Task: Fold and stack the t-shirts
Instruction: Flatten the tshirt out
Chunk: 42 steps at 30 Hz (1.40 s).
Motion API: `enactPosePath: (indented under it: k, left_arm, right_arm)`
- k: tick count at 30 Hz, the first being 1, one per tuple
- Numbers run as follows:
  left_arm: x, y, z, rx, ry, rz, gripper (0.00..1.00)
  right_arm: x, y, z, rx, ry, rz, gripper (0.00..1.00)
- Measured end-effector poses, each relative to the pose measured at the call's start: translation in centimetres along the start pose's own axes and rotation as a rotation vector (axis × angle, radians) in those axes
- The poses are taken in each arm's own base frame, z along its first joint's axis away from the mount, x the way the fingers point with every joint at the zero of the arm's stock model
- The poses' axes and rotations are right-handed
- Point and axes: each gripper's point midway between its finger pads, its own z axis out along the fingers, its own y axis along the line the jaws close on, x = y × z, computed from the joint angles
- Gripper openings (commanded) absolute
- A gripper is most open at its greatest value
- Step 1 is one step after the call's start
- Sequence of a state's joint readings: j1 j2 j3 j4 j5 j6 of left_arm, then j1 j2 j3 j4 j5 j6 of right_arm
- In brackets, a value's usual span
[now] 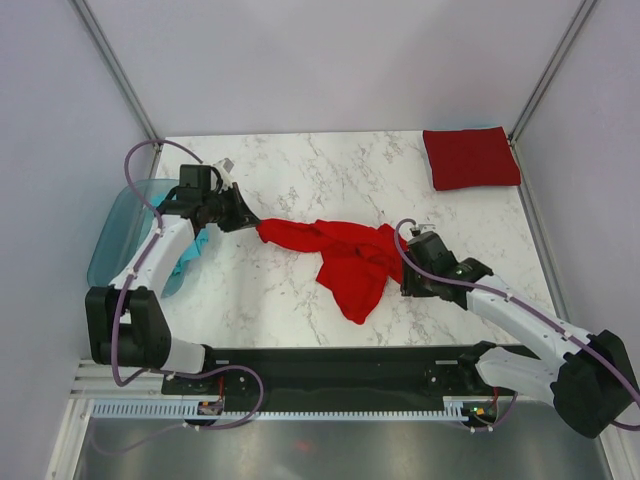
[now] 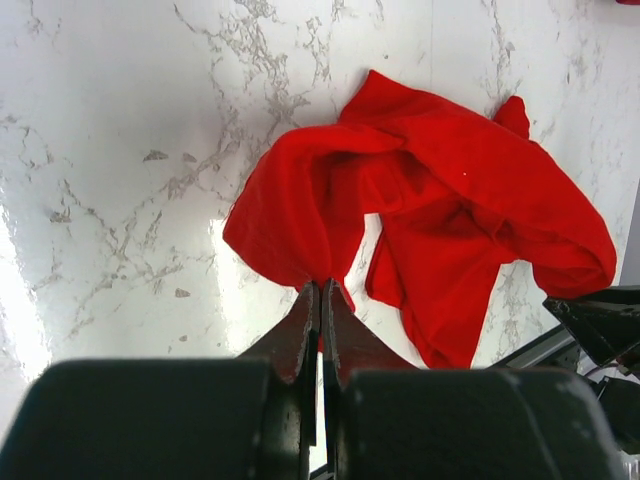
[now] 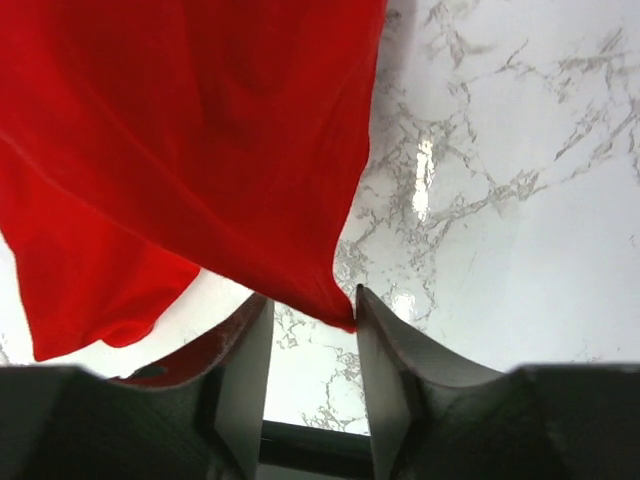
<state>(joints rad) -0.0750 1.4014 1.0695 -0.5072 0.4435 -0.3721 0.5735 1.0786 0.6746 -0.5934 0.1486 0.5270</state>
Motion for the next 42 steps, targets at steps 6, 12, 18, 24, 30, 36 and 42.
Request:
enactPosePath:
  k: [6, 12, 18, 24, 30, 36, 42]
  left_arm:
    - [-0.3, 0.2, 0.7, -0.005, 0.013, -0.007, 0.02]
    - [-0.2, 0.3, 0.8, -0.007, 0.018, -0.010, 0.02]
    - [-5.2, -1.5, 0.0, -0.004, -0.056, 0.039, 0.02]
    - [-18.7, -10.9, -7.8, 0.142, -0.424, 0.254, 0.02]
    - [-20.8, -16.4, -17.0, 0.215, -0.648, 0.442, 0.02]
    - [-18.4, -18.0, -22.5, 0.218, -0.745, 0.550, 0.02]
    - [-16.5, -18.8, -25.9, 0.222, -0.810, 0.610, 0.02]
  right_arm:
    - [1.0, -0.4, 0.4, 0.022, 0.014, -0.006, 0.37]
    - [0.6, -0.9, 0.4, 0.058, -0.011, -0.006, 0.00]
    - [-5.4, -1.7, -2.4, 0.202, -0.154, 0.006, 0.00]
    - [-22.1, 0.6, -13.6, 0.272, -0.611, 0.080, 0.00]
    - [-28.0, -0.8, -26.6, 0.267, -0.907, 0.176, 0.00]
    - [-27.1, -3.3, -35.7, 0.189, -1.072, 0.247, 0.00]
    - [-24.8, -5.8, -42.7, 0.086, -1.207, 0.318, 0.00]
